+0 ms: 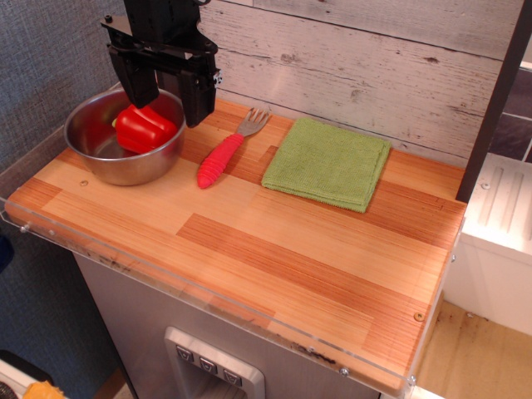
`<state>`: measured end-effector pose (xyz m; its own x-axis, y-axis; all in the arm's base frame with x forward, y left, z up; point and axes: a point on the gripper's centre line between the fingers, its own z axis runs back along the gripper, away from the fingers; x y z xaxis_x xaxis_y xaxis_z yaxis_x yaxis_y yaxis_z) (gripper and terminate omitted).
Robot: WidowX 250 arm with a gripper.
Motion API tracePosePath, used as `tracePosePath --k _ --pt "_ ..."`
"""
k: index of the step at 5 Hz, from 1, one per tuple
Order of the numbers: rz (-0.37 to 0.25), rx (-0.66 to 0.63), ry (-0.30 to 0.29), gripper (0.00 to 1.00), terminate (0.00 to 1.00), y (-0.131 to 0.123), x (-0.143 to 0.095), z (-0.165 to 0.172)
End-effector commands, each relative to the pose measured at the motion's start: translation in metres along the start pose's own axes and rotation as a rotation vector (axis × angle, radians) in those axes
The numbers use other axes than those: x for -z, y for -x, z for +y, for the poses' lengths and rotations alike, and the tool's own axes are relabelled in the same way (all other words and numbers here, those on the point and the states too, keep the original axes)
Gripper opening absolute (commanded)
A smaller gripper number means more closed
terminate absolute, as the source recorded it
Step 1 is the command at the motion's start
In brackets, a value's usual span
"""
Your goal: Move the cloth to the close edge of the counter.
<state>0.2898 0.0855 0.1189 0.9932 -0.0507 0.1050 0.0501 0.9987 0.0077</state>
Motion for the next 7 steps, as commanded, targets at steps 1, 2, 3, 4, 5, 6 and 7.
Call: tracePosePath --k 1,2,3,4,5,6,7 --pt "0.000 0.000 0.000 1.00 0.00 0.000 0.000 0.000" --pt "-0.002 0.003 0.008 1.00 0.00 -0.020 0.009 -0.026" --pt "-0.025 -0.024 0.001 1.00 0.00 -0.048 0.024 -0.042" --pt "-0.037 -0.042 -0.023 1.00 0.00 -0.084 0.042 -0.060" --pt "-0.041 -0.060 -0.028 1.00 0.00 -0.098 0.064 -0.065" --pt "-0.038 -0.046 -0.007 1.00 0.00 -0.103 0.076 -0.071" --pt "-0.034 -0.028 -0.010 1.00 0.00 -0.105 0.082 -0.079"
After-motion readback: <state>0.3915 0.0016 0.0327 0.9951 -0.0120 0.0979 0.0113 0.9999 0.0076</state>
